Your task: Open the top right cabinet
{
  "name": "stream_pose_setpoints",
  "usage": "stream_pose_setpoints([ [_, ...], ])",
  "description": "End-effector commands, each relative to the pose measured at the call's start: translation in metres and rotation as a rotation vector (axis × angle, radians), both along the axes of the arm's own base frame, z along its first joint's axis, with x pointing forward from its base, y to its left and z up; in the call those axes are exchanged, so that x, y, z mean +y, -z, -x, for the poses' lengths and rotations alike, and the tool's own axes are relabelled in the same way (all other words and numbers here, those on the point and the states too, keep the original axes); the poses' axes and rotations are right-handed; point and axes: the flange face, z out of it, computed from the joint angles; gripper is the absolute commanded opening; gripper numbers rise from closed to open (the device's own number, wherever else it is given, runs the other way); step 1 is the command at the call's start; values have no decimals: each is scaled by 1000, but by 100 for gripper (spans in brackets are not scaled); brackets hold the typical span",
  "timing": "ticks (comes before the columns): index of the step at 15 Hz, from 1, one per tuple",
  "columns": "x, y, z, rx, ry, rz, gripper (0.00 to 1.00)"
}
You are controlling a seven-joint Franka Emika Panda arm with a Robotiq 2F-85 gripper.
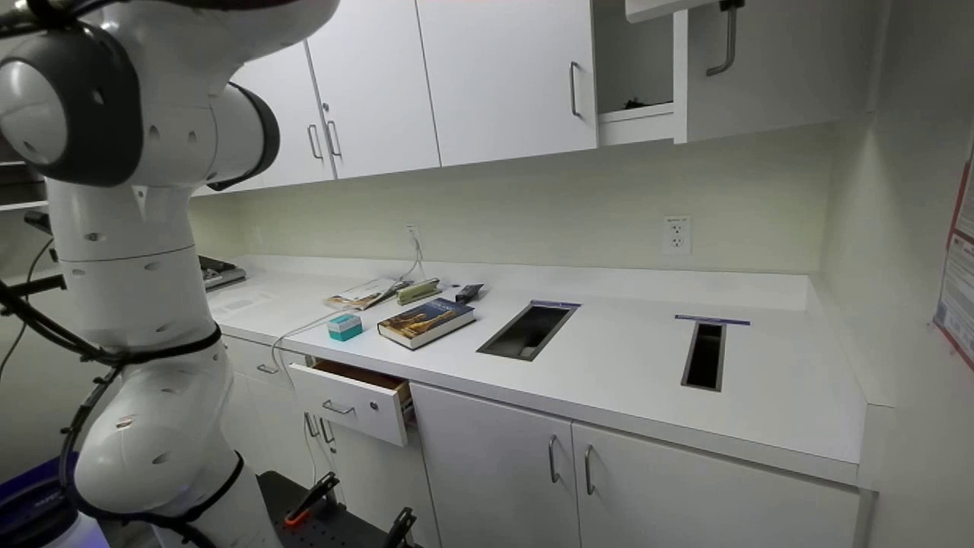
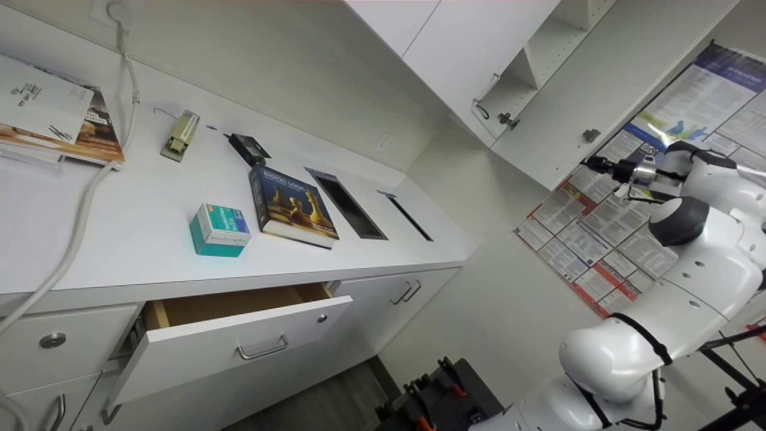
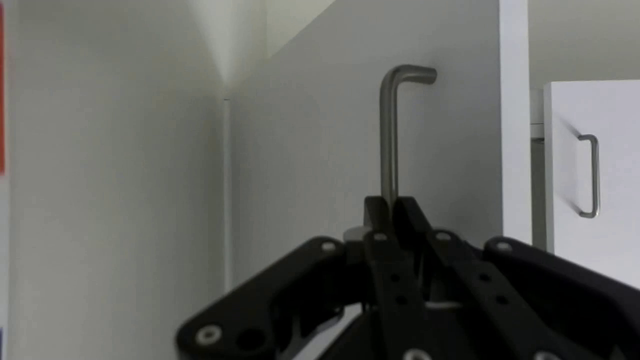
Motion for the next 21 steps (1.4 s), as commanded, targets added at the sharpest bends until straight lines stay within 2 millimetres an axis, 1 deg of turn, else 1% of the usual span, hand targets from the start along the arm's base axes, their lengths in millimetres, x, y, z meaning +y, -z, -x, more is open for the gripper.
stream_pose_setpoints([
  [1,-5,0,9,81,-34,-31,41],
  [2,-4,0,12,100,-49,-43,49],
  [3,2,-2,16,131,-92,-65,56],
  [4,7,-1,7,157,-132,-68,64],
  [5,12,-2,8,186,-170,-78,71],
  [7,22,-9,11,234,-220,-81,86],
  [8,28,-17,11,252,-225,-72,95],
  [9,35,-25,13,267,-224,-58,99],
  [13,60,-59,26,323,-173,43,100],
  [16,83,-82,34,329,-158,84,100],
  [18,104,-97,31,344,-158,124,100],
  [19,117,-106,26,350,-155,145,100],
  [20,129,-115,19,387,-103,153,100],
  [21,140,-121,9,386,-89,170,100],
])
